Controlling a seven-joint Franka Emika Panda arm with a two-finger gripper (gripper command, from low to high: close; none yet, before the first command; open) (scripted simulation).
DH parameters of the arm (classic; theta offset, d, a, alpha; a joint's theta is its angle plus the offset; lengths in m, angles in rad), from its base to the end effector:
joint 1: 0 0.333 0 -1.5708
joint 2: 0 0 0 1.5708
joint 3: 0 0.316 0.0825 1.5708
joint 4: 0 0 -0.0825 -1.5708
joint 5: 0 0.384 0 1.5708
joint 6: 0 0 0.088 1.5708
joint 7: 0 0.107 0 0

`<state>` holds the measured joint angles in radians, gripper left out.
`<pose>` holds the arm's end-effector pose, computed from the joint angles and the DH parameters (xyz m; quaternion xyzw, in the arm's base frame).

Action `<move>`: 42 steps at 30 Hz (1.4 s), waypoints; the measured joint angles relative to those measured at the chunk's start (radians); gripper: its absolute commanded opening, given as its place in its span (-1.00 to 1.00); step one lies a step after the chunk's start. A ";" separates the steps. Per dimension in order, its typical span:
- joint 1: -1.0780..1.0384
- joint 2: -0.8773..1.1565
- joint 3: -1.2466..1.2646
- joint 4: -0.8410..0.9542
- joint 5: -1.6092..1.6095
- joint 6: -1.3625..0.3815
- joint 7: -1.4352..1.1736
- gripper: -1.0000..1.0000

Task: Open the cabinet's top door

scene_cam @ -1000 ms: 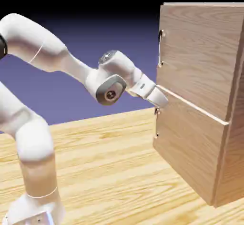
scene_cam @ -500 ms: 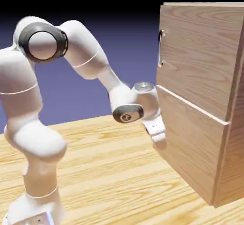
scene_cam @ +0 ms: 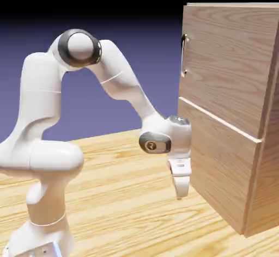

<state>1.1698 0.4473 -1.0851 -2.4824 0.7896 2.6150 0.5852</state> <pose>0.4646 -0.0084 0.2103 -0.8375 0.5457 -0.0267 0.0049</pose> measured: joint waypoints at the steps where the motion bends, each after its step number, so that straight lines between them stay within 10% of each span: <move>1: 0.036 0.032 -0.035 0.010 0.025 -0.013 -0.005 0.00; 22: 0.764 0.717 -0.760 0.227 0.579 -0.255 -0.149 0.00; 42: 0.723 1.308 -0.932 0.146 1.373 -0.064 -0.480 0.00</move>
<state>1.8932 1.7552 -2.0170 -2.3361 2.1627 2.5509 0.1052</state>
